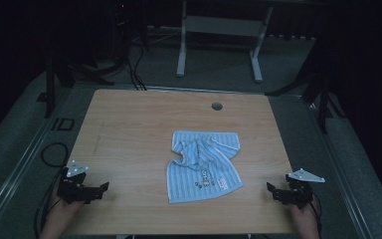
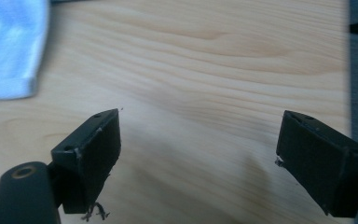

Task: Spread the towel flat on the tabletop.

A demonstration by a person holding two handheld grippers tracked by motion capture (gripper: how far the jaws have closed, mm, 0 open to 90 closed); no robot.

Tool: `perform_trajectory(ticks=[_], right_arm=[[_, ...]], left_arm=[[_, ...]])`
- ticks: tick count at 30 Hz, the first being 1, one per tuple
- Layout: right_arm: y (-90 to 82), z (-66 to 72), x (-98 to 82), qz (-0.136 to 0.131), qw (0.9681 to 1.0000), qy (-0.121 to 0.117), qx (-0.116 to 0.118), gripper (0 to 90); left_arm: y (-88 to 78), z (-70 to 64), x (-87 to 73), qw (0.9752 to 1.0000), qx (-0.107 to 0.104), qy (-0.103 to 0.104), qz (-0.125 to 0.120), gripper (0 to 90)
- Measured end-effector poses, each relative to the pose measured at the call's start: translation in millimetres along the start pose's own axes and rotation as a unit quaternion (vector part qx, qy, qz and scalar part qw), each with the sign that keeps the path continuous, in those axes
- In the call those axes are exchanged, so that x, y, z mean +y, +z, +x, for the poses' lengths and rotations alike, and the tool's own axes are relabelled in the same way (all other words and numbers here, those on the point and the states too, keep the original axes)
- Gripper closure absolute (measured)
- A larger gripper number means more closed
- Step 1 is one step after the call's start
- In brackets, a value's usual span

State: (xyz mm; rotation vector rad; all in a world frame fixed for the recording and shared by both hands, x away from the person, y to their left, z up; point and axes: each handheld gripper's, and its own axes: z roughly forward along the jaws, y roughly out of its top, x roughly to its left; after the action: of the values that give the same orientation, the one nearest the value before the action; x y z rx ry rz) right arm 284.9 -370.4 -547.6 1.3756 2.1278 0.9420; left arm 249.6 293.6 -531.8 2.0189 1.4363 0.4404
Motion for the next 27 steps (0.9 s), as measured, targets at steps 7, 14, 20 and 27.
perform_trajectory(ticks=[7, 14, 20, 27], right_arm=[[1.8, 7.1, 21.5, 0.071, 0.996, -0.051, 0.02, 14.2], [1.6, 11.1, 45.6, 0.111, 0.9876, -0.035, 0.105, 12.1], [12.2, 18.1, 62.2, 0.124, 0.9849, -0.054, 0.108, 14.2], [34.6, 38.4, 66.2, 0.146, 0.9764, -0.108, 0.118, 30.3]], left_arm=[[7.6, -11.2, 17.8, 0.9958, -0.006, 0.031, 0.087, 2.7], [17.7, -31.0, 42.1, 0.9927, -0.023, 0.065, 0.099, 3.4], [37.8, -56.1, 65.4, 0.9848, -0.046, 0.091, 0.14, 3.5], [56.4, -80.3, 80.6, 0.9776, -0.071, 0.116, 0.16, 5.0]])
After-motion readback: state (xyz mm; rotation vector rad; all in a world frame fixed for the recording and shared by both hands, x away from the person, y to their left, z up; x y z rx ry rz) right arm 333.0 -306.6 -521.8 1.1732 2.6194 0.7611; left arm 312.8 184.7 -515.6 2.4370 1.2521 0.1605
